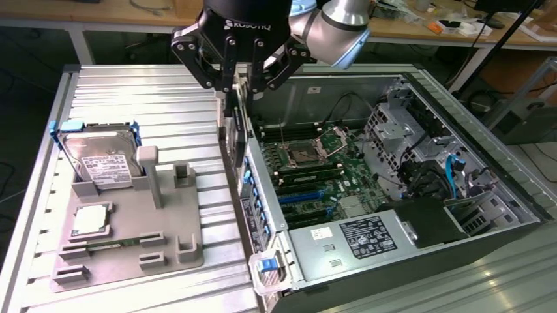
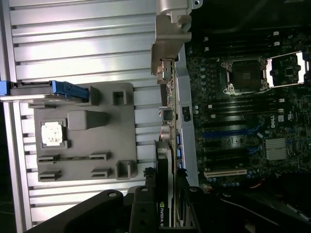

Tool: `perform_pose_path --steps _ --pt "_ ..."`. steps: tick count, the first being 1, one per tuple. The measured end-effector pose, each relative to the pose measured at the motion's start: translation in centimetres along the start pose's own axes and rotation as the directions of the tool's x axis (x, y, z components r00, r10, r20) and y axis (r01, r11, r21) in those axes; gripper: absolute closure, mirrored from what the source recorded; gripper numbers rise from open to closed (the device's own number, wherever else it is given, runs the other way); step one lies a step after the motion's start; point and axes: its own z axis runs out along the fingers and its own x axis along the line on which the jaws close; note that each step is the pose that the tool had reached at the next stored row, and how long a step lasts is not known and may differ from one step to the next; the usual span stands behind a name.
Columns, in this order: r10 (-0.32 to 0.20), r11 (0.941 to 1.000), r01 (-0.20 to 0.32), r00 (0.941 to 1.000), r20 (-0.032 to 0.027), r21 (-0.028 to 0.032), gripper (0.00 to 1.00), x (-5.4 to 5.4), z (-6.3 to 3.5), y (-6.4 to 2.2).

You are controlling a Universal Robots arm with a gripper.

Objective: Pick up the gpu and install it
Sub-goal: 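Pick up the gpu and move the gpu toward the slot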

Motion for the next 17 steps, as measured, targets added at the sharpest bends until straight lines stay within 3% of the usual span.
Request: perform_pose_path --steps 17 --pt "0.0 1.0 0.0 1.0 0.0 0.0 0.73 -1.1 0.01 0.1"
